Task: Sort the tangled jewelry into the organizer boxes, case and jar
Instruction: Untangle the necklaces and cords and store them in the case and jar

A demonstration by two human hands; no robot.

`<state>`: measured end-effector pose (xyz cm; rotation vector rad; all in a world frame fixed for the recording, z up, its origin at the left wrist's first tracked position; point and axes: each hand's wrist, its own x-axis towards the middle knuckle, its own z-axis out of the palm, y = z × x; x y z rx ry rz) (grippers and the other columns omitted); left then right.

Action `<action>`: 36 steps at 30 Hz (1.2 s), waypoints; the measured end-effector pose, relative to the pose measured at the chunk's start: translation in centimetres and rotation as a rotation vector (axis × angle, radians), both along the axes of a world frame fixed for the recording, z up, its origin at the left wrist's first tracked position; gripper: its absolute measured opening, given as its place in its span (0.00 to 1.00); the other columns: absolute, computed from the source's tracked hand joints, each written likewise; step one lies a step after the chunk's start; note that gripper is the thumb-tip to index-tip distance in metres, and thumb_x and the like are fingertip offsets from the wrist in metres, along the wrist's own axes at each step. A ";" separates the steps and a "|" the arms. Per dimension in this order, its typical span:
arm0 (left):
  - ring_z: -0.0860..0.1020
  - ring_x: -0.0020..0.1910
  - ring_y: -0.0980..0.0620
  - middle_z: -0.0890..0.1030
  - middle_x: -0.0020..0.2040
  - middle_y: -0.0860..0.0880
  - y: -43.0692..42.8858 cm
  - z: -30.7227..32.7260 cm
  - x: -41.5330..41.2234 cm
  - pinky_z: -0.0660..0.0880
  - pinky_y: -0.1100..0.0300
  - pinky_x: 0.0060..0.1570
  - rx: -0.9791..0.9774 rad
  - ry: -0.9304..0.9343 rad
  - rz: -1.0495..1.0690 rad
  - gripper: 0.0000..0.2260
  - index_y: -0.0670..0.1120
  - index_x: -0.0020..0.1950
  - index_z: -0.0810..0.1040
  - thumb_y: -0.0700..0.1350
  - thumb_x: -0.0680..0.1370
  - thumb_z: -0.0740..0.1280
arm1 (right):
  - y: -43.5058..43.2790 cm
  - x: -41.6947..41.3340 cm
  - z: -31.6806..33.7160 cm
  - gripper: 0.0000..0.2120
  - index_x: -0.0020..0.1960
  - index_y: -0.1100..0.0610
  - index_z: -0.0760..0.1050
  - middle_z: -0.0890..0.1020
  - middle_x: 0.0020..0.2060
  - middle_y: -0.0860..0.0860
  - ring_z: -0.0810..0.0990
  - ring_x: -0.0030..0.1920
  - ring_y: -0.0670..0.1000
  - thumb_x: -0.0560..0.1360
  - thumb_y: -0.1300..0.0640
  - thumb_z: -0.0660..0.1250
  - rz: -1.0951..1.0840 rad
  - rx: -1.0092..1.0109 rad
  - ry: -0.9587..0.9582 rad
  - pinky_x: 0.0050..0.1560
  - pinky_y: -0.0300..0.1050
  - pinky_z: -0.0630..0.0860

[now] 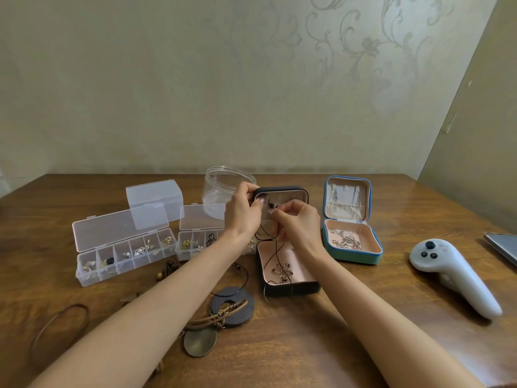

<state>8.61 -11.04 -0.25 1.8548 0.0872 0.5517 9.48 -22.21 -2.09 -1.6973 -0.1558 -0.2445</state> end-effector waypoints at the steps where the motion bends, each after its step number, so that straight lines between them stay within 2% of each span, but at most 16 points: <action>1: 0.76 0.50 0.51 0.79 0.53 0.48 0.0 0.1 -0.1 0.72 0.59 0.50 0.018 -0.005 -0.004 0.06 0.44 0.53 0.73 0.36 0.78 0.64 | -0.1 0.0 -0.2 0.06 0.38 0.60 0.76 0.79 0.24 0.54 0.74 0.20 0.48 0.73 0.62 0.70 -0.005 -0.017 -0.010 0.22 0.38 0.69; 4: 0.73 0.50 0.56 0.78 0.56 0.48 0.2 0.5 -0.3 0.68 0.64 0.49 0.087 -0.001 -0.039 0.10 0.44 0.56 0.74 0.34 0.77 0.64 | -0.4 -0.1 -0.6 0.06 0.38 0.60 0.76 0.79 0.25 0.56 0.74 0.21 0.50 0.73 0.61 0.70 -0.008 -0.006 -0.019 0.22 0.39 0.68; 9: 0.73 0.61 0.50 0.77 0.61 0.46 0.6 1.0 -0.5 0.66 0.64 0.50 0.253 0.071 -0.076 0.16 0.43 0.62 0.72 0.35 0.76 0.67 | -0.4 -0.7 -0.5 0.05 0.41 0.59 0.76 0.84 0.32 0.56 0.77 0.24 0.53 0.74 0.59 0.70 -0.007 -0.011 -0.015 0.21 0.41 0.70; 13: 0.73 0.63 0.50 0.77 0.61 0.46 0.7 0.8 -0.5 0.64 0.67 0.49 0.285 0.073 -0.034 0.17 0.43 0.62 0.72 0.36 0.75 0.69 | 0.0 -1.3 -0.2 0.08 0.47 0.63 0.75 0.83 0.39 0.57 0.76 0.20 0.47 0.76 0.57 0.68 0.022 -0.088 0.049 0.20 0.39 0.72; 18: 0.75 0.59 0.50 0.79 0.58 0.46 0.8 0.7 -0.3 0.66 0.66 0.47 0.298 0.069 -0.014 0.18 0.42 0.61 0.73 0.37 0.73 0.71 | -0.2 -1.8 0.5 0.04 0.47 0.61 0.69 0.82 0.35 0.59 0.81 0.24 0.53 0.79 0.62 0.63 0.182 0.151 0.208 0.26 0.44 0.79; 23: 0.73 0.57 0.53 0.78 0.58 0.46 0.7 0.7 -0.4 0.66 0.65 0.50 0.274 0.062 -0.029 0.18 0.42 0.61 0.73 0.37 0.73 0.71 | 0.0 -1.9 0.2 0.04 0.48 0.62 0.69 0.80 0.30 0.58 0.80 0.25 0.52 0.79 0.62 0.63 0.215 0.110 0.205 0.25 0.43 0.78; 25: 0.73 0.53 0.54 0.78 0.57 0.46 0.7 0.8 -0.5 0.68 0.64 0.50 0.255 0.059 -0.035 0.17 0.42 0.60 0.73 0.36 0.73 0.71 | 0.0 -1.8 -0.3 0.04 0.47 0.63 0.71 0.80 0.30 0.57 0.79 0.25 0.51 0.78 0.63 0.64 0.193 0.026 0.167 0.26 0.41 0.77; 29: 0.77 0.51 0.49 0.79 0.52 0.46 0.6 0.7 -0.4 0.72 0.60 0.50 0.214 0.053 -0.032 0.16 0.42 0.59 0.73 0.37 0.73 0.71 | -0.9 -1.5 -1.1 0.03 0.43 0.60 0.75 0.81 0.32 0.55 0.78 0.28 0.48 0.76 0.63 0.67 0.106 -0.271 -0.031 0.27 0.39 0.75; 31: 0.77 0.50 0.50 0.79 0.51 0.47 0.6 0.7 -0.3 0.73 0.59 0.50 0.205 0.058 -0.028 0.15 0.42 0.58 0.73 0.38 0.73 0.71 | -1.3 -1.4 -1.3 0.04 0.43 0.58 0.76 0.82 0.37 0.54 0.80 0.34 0.50 0.76 0.64 0.66 0.076 -0.472 -0.166 0.34 0.44 0.78; 33: 0.77 0.51 0.49 0.78 0.50 0.48 0.6 0.7 -0.3 0.74 0.57 0.52 0.199 0.070 -0.025 0.15 0.42 0.58 0.74 0.38 0.73 0.71 | -1.7 -1.4 -1.6 0.05 0.43 0.61 0.76 0.82 0.39 0.55 0.80 0.39 0.54 0.76 0.66 0.64 0.094 -0.678 -0.326 0.40 0.51 0.78; 36: 0.76 0.51 0.49 0.78 0.50 0.48 0.6 0.7 -0.4 0.74 0.56 0.53 0.201 0.086 -0.041 0.14 0.43 0.58 0.74 0.38 0.74 0.71 | -1.8 -1.2 -1.9 0.05 0.44 0.62 0.74 0.81 0.38 0.57 0.78 0.38 0.58 0.76 0.66 0.61 0.151 -0.893 -0.475 0.40 0.57 0.76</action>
